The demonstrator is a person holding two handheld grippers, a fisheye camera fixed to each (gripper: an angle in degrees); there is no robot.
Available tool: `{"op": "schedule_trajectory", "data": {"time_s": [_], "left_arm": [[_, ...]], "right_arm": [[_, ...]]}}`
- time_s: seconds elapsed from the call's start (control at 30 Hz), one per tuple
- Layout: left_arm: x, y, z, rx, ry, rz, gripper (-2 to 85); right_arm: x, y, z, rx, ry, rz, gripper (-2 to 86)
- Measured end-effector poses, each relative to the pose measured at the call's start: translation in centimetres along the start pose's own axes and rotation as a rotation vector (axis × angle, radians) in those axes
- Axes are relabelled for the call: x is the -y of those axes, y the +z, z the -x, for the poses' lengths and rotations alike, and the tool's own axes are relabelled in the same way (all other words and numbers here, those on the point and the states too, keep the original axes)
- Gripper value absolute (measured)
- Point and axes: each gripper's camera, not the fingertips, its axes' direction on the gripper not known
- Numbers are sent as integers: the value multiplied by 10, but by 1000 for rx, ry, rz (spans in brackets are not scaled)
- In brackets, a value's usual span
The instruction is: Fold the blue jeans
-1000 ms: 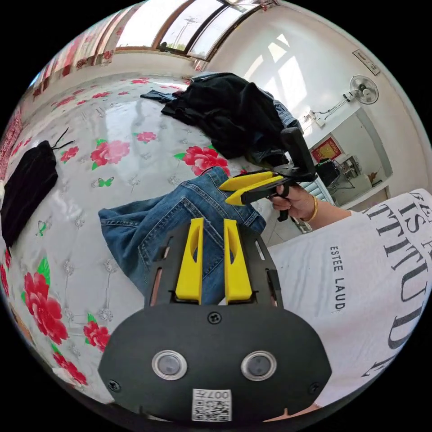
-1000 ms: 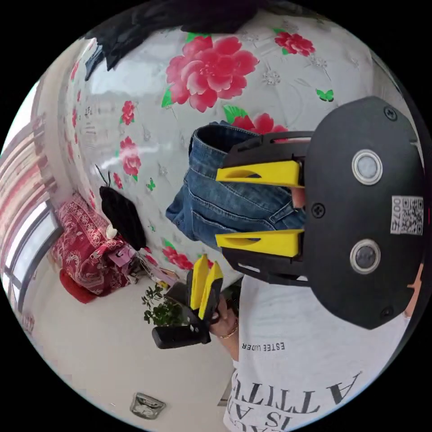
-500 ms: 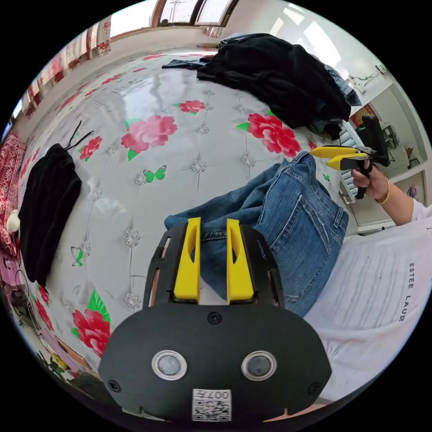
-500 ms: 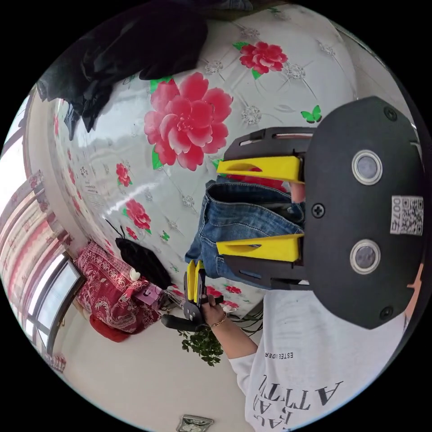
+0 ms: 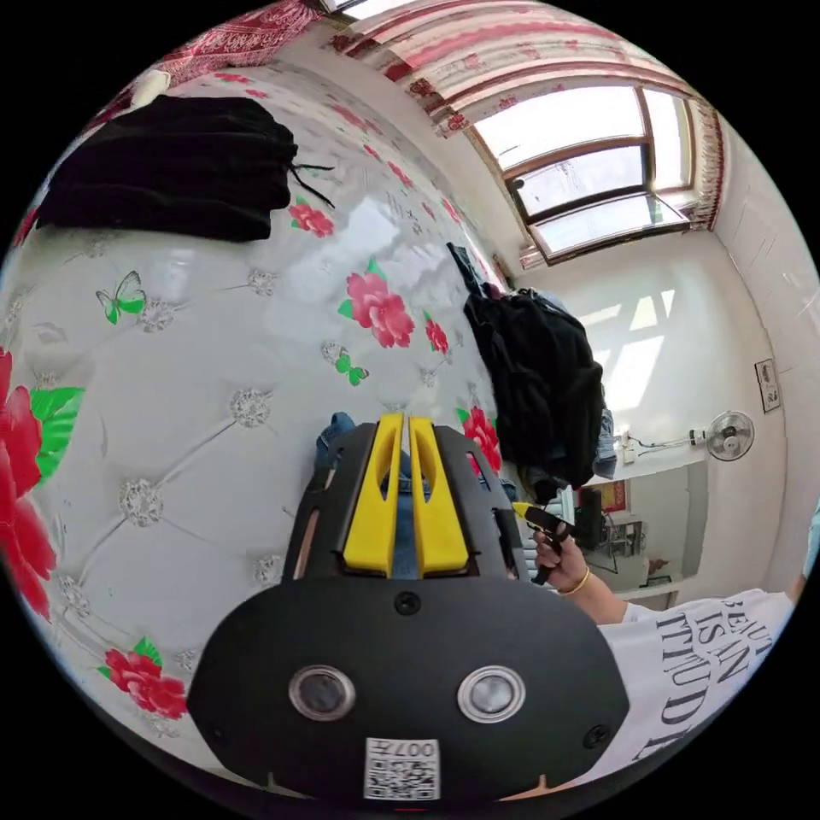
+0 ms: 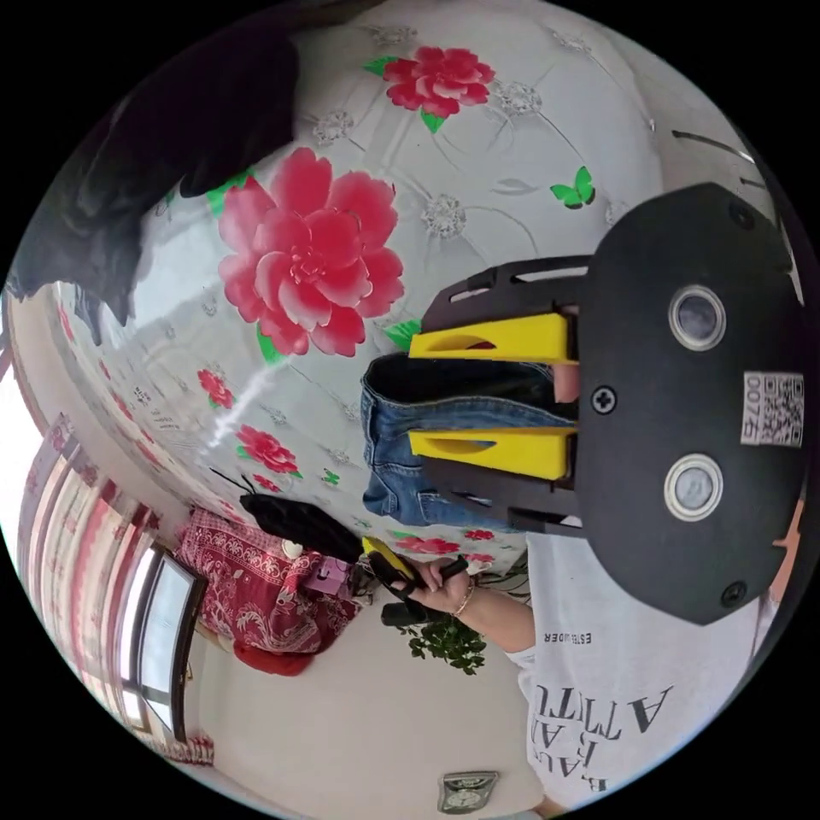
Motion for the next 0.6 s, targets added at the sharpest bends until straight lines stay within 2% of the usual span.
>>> {"op": "schedule_trajectory", "data": {"time_s": [0.07,0.13,0.2,0.3,0.37,0.43,0.5,0.6], "left_arm": [[1,-27,-9,40,79,27,52],[-12,-40,-9,110,150,155,90],[-33,-39,1,119,148,256,114],[-70,-20,23,15,83,407,141],[-85,-1,36,-50,21,507,139],[-86,1,47,-80,-17,460,94],[-80,4,58,-127,-78,459,62],[-58,-12,52,-143,-45,402,45]], "right_arm": [[-6,-10,-9,27,16,-19,127],[-14,-14,-22,51,35,7,145],[-27,-10,-44,160,75,62,156],[-42,6,-65,323,144,91,151],[-44,18,-66,362,149,104,140],[-40,37,-58,392,138,158,125],[-28,53,-41,288,108,228,105],[-4,54,-13,275,37,271,86]]}}
